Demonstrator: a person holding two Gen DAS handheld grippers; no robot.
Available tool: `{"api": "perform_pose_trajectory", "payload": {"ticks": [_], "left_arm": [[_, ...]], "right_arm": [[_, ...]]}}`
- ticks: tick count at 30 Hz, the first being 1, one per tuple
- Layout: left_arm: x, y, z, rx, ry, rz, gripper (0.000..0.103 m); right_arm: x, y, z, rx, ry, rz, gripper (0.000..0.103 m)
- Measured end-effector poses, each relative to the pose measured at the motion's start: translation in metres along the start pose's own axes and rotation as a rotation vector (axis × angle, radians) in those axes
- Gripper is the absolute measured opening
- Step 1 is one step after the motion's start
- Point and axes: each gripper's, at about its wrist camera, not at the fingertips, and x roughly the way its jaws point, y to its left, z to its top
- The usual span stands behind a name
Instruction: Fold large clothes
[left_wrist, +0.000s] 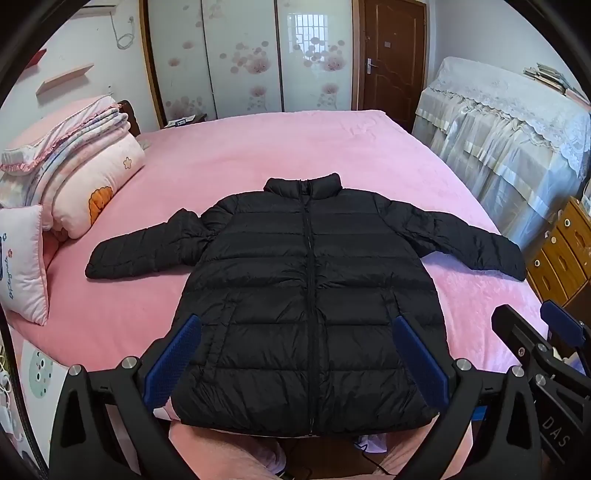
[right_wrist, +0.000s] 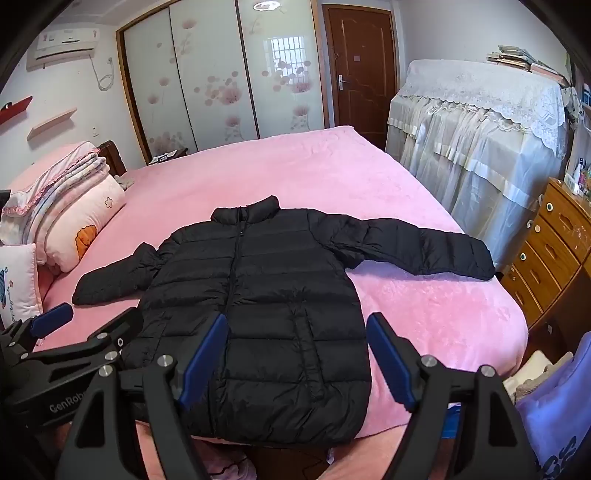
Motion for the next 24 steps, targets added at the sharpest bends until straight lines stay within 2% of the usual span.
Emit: {"api": "perform_pose_trajectory", "payload": {"ticks": [8,9,15,24], "left_arm": [[-0.002,0.009,-0.001,-0.006,-0.023,-0.005,0.102],[-0.001,0.000,-0.005,0.000,0.003,-0.020,0.102],[-0.003,0.002,-0.005,0.000,-0.002,-0.011,0.102],[-0.007,0.002,-0.004,0.000,-0.007,-0.014,0.102]], "right_arm": [[-0.003,-0.003,0.001,-0.002,-0.004,-0.001,0.079],[-0.003,-0.003,0.001,-0.001,-0.006,-0.001,0.079],[-0.008,0.002,0.004,-0.001,-0.002,0.013,0.079],[-0.012,-0.001,0.001,-0.026,-0.046,0.025,0.079]]}}
